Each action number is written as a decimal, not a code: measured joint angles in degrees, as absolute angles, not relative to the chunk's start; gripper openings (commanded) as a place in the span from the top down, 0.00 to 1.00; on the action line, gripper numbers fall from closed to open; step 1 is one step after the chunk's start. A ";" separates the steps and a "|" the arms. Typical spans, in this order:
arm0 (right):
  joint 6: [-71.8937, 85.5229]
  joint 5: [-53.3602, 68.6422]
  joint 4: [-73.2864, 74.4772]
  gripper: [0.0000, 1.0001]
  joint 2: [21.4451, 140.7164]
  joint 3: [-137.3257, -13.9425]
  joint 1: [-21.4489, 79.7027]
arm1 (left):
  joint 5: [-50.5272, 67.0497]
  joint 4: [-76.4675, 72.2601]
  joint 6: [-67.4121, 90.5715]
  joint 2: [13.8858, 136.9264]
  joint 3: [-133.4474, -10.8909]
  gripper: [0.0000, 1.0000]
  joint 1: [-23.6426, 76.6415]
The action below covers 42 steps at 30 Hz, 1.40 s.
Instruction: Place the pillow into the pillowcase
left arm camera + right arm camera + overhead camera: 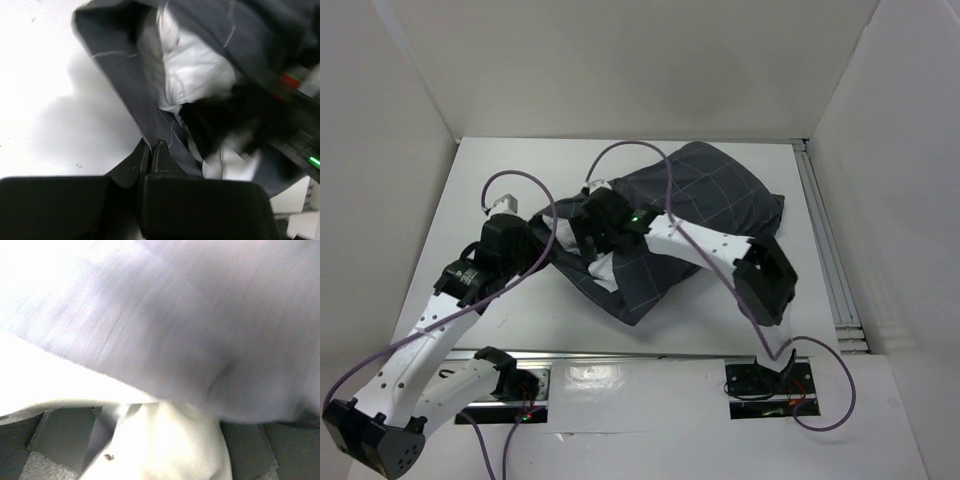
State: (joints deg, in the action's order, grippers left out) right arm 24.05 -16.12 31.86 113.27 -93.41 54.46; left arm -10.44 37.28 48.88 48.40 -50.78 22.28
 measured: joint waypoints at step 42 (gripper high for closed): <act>-4.47 -14.52 27.18 0.00 84.47 -89.32 58.54 | -8.64 24.36 48.16 51.66 -48.86 1.00 16.21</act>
